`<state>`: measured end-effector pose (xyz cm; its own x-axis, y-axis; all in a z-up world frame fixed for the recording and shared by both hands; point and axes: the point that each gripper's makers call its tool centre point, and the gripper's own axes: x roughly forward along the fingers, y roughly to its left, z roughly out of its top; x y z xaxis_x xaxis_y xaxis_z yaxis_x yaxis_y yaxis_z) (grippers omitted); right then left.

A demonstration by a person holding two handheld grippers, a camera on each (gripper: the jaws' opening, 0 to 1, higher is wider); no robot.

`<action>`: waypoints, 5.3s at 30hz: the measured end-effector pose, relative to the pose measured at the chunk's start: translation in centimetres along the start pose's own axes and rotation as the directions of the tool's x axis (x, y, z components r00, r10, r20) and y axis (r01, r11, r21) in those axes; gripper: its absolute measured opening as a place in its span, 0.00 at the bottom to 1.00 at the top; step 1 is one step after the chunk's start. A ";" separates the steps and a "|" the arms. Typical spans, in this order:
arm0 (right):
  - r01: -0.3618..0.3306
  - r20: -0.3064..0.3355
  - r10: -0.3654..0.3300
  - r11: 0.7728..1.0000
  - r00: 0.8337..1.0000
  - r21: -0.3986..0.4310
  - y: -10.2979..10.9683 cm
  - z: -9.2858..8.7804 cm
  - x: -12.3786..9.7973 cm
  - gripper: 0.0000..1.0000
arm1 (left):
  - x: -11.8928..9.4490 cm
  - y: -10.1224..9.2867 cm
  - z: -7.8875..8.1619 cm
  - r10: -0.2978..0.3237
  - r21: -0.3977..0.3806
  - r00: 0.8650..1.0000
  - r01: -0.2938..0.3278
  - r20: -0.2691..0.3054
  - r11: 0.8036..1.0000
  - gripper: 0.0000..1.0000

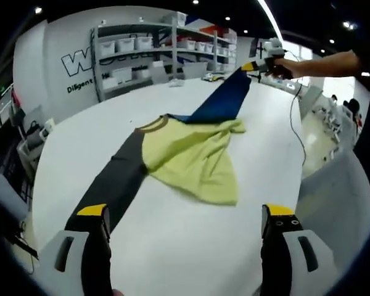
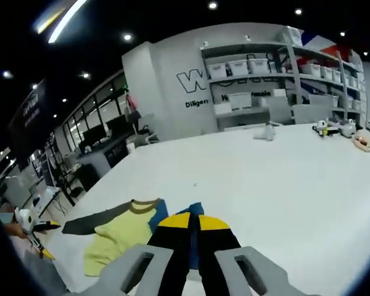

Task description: Fold the garment on the visible template until the final outline fits inside the template.

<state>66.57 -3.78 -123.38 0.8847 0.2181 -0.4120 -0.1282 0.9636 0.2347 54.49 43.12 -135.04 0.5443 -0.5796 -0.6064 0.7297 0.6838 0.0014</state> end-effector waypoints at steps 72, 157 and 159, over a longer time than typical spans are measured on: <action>0.168 -0.191 -0.238 0.932 0.952 -0.322 -19.6 -8.9 5.2 0.15 | 5.2 -1.7 2.4 -0.013 -0.091 0.999 0.009 -0.041 0.996 0.96; -0.513 -0.515 0.212 0.651 0.831 -0.559 8.2 -22.8 6.5 0.00 | 11.5 -7.4 -3.1 -0.084 0.107 0.956 0.119 -0.281 0.987 0.00; -0.511 -0.517 0.214 0.665 0.829 -0.544 8.1 -22.7 6.3 0.00 | 11.5 -7.4 -3.1 -0.089 0.114 0.954 0.125 -0.285 0.986 0.00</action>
<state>60.89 8.93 -144.04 0.4738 0.4670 -0.7466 -0.7815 0.6138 -0.1120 54.01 32.80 -144.50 0.3367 -0.4873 -0.8057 0.8345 0.5508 0.0155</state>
